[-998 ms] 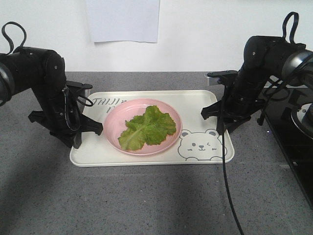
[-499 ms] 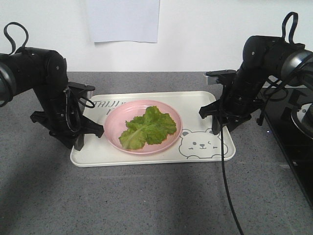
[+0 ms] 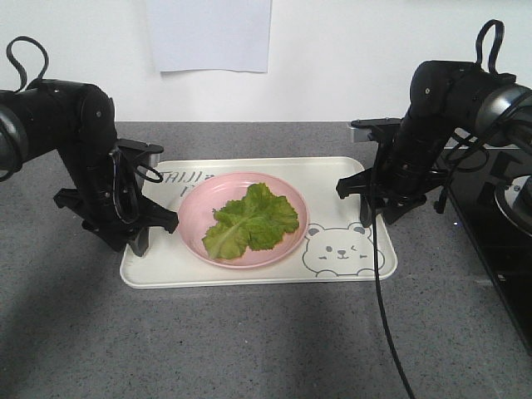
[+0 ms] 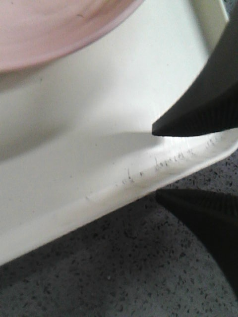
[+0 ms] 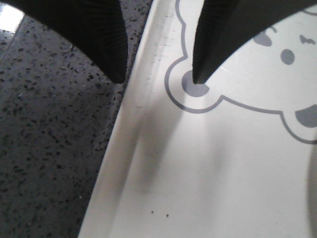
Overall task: Transfer vegetables to tray and serve
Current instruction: 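Lower the cream tray with both grippers onto the counter, then open both grippers and lift them up off the tray edges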
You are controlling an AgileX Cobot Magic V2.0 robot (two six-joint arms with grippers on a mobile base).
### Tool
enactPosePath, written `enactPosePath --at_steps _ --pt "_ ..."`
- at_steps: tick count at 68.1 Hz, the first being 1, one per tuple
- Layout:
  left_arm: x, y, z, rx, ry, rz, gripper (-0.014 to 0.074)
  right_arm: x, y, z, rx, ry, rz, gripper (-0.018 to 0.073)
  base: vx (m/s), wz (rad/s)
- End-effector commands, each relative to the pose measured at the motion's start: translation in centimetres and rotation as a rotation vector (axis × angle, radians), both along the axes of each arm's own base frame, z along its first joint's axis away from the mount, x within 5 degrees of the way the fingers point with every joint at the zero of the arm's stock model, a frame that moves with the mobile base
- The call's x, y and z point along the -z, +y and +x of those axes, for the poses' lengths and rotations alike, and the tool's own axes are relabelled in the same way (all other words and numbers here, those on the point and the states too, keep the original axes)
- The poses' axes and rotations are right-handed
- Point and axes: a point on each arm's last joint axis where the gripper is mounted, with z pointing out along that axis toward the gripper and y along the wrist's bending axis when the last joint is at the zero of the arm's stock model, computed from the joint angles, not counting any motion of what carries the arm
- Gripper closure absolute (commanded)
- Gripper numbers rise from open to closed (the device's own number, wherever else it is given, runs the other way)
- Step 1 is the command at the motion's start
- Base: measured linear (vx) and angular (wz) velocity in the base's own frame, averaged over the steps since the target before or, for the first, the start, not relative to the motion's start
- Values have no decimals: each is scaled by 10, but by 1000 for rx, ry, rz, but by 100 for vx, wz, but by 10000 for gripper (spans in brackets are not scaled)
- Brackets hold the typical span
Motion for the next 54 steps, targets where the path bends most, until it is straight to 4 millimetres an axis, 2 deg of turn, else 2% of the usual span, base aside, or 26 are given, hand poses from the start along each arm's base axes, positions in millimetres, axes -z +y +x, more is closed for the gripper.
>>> enactPosePath --at_steps 1,12,21,28,35,46,54 --pt "-30 -3 -3 8 -88 -28 333 -37 -1 -9 -6 -58 -3 246 0 0" --pt "-31 -1 -4 13 -95 -7 333 -44 -2 -11 -2 -82 -9 248 0 0" --pt "-37 0 -6 14 -106 -7 334 -59 -3 -14 1 -141 2 267 0 0" --pt "-44 1 -8 14 -125 -13 334 -76 -4 -18 -1 -207 17 314 0 0" --pt "-54 2 -11 13 -153 -23 337 -99 -5 -25 -3 -299 38 400 0 0" --pt "-82 5 -20 10 -260 -57 397 -145 -1 -46 -61 -470 132 552 0 0" --pt "-126 6 -38 10 -429 -139 488 -182 1 -67 -104 -630 214 569 0 0"
